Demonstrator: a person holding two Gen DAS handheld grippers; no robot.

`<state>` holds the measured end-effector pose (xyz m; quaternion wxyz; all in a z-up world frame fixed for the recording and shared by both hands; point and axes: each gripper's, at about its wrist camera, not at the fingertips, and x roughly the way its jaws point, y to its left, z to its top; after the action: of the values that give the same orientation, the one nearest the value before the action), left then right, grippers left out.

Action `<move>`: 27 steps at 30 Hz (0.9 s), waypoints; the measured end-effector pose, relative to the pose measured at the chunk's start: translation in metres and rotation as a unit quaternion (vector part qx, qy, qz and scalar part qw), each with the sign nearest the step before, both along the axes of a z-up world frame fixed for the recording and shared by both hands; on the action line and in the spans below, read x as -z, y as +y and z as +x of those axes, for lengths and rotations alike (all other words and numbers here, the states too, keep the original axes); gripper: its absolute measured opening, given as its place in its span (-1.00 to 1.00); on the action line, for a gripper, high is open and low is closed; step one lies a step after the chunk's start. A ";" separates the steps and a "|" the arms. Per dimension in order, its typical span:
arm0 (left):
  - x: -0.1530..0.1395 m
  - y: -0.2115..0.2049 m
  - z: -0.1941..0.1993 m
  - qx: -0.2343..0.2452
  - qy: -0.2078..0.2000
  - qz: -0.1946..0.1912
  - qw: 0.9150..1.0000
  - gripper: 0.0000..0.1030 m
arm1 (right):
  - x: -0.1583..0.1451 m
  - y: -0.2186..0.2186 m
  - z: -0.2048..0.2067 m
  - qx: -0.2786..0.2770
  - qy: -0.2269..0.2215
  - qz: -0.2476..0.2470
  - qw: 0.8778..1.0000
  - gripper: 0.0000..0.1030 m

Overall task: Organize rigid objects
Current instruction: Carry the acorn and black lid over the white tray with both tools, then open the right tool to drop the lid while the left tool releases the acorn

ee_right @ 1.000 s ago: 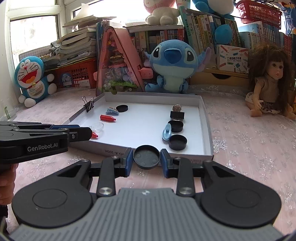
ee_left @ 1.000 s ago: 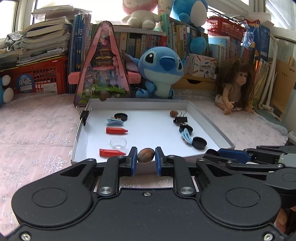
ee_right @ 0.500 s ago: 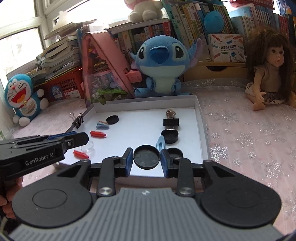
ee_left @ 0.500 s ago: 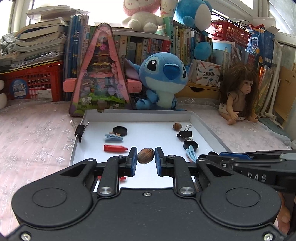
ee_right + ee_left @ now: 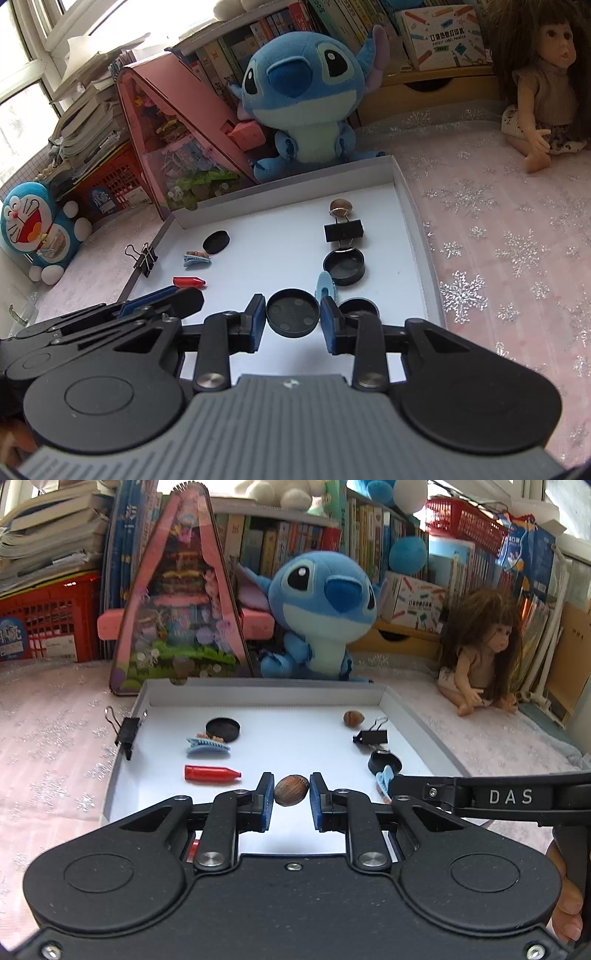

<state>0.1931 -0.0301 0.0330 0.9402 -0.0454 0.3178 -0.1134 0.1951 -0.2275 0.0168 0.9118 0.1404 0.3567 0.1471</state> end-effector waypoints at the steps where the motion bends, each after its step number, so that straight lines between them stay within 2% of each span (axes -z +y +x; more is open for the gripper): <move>1: 0.002 -0.001 0.001 0.001 0.002 0.002 1.000 -0.63 | 0.001 0.001 0.001 0.000 0.002 0.001 1.000 -0.28; 18: 0.027 -0.010 0.005 0.003 0.007 0.039 0.999 -0.63 | 0.013 0.014 0.015 0.000 0.014 -0.017 1.000 -0.27; 27: 0.029 -0.012 0.007 -0.001 -0.002 0.046 0.999 -0.62 | 0.014 0.017 0.013 -0.003 -0.008 -0.020 1.000 -0.24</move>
<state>0.2001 -0.0424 0.0042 0.9420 -0.0021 0.3210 -0.0981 0.2081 -0.2108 0.0031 0.9169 0.1196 0.3524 0.1442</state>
